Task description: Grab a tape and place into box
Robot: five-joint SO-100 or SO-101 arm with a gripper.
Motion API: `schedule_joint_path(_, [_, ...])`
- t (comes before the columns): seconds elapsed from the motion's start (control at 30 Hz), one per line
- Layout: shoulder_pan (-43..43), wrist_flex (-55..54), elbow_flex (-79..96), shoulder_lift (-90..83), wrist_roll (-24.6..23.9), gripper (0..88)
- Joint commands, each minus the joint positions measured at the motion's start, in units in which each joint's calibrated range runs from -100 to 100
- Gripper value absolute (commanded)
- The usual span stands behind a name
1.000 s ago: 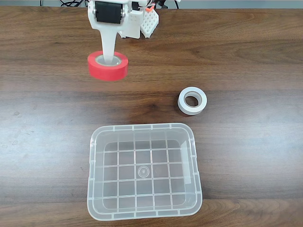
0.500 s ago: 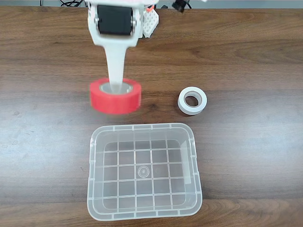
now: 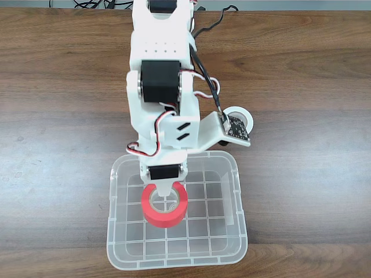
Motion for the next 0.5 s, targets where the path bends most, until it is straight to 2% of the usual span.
schedule_joint_path(0.0, [-1.7,-2.3,-11.0,4.6,-0.2,3.5])
schedule_joint_path(0.4, [-3.1,-4.1,-12.6,11.0,-0.2,4.5])
schedule_joint_path(0.47, [-3.1,-4.1,-12.6,11.0,-0.2,7.4])
